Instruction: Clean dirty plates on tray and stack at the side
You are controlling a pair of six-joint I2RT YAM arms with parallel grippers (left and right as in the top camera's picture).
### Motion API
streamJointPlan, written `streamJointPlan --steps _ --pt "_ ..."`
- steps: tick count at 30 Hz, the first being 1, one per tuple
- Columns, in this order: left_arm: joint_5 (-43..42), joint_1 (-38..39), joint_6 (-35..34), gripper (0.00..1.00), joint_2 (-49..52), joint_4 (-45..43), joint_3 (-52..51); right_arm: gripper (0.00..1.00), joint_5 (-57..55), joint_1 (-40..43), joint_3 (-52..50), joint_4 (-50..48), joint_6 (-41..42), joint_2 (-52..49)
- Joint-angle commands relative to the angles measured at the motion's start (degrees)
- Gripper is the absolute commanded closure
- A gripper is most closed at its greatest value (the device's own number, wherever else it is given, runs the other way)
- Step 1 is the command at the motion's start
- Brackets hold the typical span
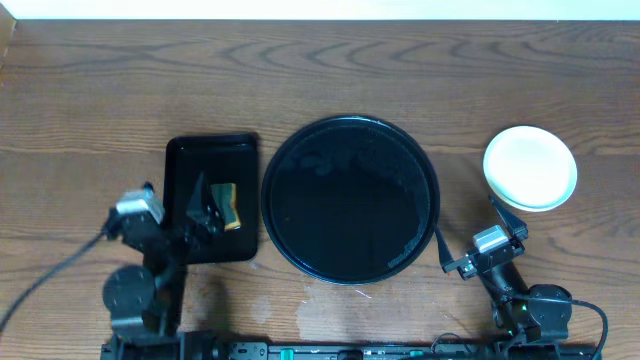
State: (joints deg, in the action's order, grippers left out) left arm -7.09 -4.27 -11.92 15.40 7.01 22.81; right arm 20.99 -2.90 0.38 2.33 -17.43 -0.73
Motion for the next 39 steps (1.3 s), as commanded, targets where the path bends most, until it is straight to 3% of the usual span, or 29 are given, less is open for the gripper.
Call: streamJointPlan --steps 1,8,13,30,39 --pt "0.33 -0.81 0.55 0.08 -5.79 -0.39 -5.03 0.01 0.02 0.57 -0.07 0.26 -0.61 0.09" --pt "0.74 -0.81 0.55 0.08 -14.88 -6.95 -16.15 0.01 0.02 0.57 -0.07 0.26 -0.61 0.09" --pt "0.74 -0.81 0.55 0.07 -15.32 -14.84 -22.71 0.01 0.02 0.57 -0.07 0.26 -0.61 0.09" --pt "1.79 -0.81 0.72 0.08 -15.17 -12.57 -22.58 0.01 0.02 0.57 -0.07 0.26 -0.61 0.09" --pt "1.81 -0.81 0.72 0.08 -14.88 -3.50 -22.53 0.01 0.02 0.57 -0.07 0.26 -0.61 0.09"
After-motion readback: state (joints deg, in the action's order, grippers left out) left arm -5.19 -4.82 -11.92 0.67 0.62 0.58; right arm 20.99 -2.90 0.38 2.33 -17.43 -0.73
